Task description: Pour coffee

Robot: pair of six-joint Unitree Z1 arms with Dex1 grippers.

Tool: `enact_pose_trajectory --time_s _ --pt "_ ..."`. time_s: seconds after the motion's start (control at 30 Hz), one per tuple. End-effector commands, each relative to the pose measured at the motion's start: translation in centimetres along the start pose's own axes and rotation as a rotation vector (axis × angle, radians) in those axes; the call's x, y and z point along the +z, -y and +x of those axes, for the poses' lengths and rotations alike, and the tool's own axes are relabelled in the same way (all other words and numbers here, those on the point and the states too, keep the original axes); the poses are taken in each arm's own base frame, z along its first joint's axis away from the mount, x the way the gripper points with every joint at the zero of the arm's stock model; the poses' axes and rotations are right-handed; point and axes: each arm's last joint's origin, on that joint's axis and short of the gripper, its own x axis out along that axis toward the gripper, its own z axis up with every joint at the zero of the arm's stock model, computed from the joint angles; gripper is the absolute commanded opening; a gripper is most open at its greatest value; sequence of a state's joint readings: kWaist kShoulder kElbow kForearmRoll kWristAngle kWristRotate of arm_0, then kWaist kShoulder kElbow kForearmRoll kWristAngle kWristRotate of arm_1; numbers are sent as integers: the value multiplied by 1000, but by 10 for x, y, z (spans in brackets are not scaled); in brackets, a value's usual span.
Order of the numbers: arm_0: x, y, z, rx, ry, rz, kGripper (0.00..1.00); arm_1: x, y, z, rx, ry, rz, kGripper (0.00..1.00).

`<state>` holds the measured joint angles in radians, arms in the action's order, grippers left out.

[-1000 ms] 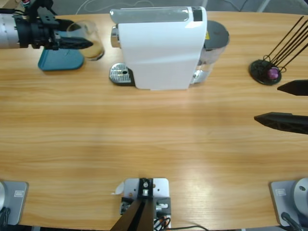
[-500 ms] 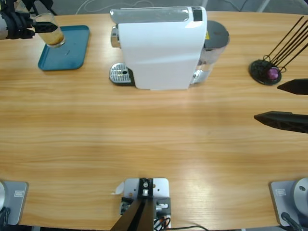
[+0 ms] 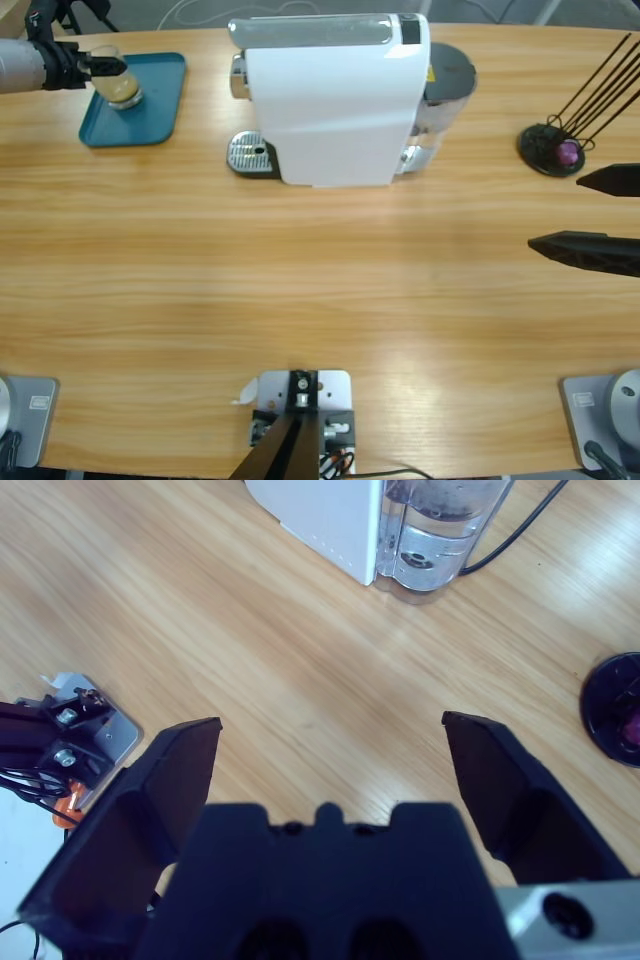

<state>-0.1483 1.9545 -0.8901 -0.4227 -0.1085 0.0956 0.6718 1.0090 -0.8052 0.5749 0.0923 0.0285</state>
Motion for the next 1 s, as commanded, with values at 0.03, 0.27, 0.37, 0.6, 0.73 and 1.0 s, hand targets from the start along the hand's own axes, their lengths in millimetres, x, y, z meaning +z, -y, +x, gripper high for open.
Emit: enact_pose_trajectory --time_s 0.03,0.27,0.37,0.6,0.73,1.0 --pt "-13 3 16 -17 -38 -6 60 -6 0 6 0 -28 -12 991" --pt "-16 16 4 -65 -39 59 998 -7 0 4 0 -18 -13 991" --pt "-12 13 -10 -55 -14 76 1000 -8 -1 3 1 -14 -13 991" --pt "7 -1 -88 47 107 65 1000 -12 0 -3 -6 9 -17 991" --pt "15 -2 -145 72 104 65 1000 -14 0 -5 -23 21 -24 991" --pt "-1 59 -249 -158 23 113 1000 -18 2 -15 -68 11 -32 993"
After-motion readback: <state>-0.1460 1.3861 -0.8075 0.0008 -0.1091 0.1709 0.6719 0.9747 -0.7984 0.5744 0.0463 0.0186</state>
